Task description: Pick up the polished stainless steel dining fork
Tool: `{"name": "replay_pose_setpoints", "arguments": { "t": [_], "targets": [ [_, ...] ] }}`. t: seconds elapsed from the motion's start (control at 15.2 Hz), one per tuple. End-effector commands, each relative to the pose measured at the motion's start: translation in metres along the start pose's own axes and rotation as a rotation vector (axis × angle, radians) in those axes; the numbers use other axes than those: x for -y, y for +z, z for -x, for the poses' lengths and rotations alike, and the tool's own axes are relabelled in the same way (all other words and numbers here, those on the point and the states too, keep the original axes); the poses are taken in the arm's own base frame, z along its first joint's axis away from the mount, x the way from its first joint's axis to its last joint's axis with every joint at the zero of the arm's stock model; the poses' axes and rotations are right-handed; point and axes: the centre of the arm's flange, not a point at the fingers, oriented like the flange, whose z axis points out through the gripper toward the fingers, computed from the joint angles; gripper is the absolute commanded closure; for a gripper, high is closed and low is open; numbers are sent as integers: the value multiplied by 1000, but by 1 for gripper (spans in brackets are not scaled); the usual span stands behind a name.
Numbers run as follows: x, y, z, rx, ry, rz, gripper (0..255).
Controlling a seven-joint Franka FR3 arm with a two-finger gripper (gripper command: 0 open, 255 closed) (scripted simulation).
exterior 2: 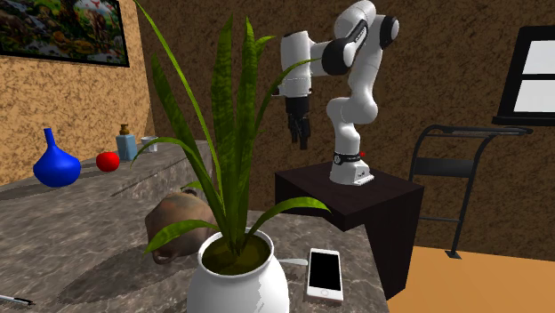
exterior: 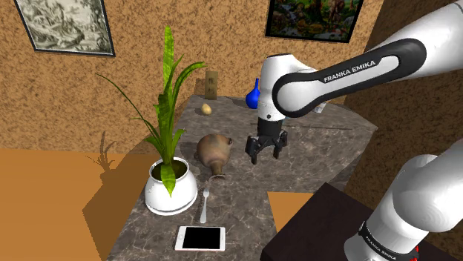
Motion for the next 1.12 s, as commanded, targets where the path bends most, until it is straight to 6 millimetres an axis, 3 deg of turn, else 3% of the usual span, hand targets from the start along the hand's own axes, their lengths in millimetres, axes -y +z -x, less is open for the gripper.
{"name": "replay_pose_setpoints", "arguments": {
  "t": [0.0, 1.06],
  "targets": [
    [16, 18, -11, 4, 32, -8, 0],
    [129, 170, -98, 39, 269, -56, 0]
  ]
}}
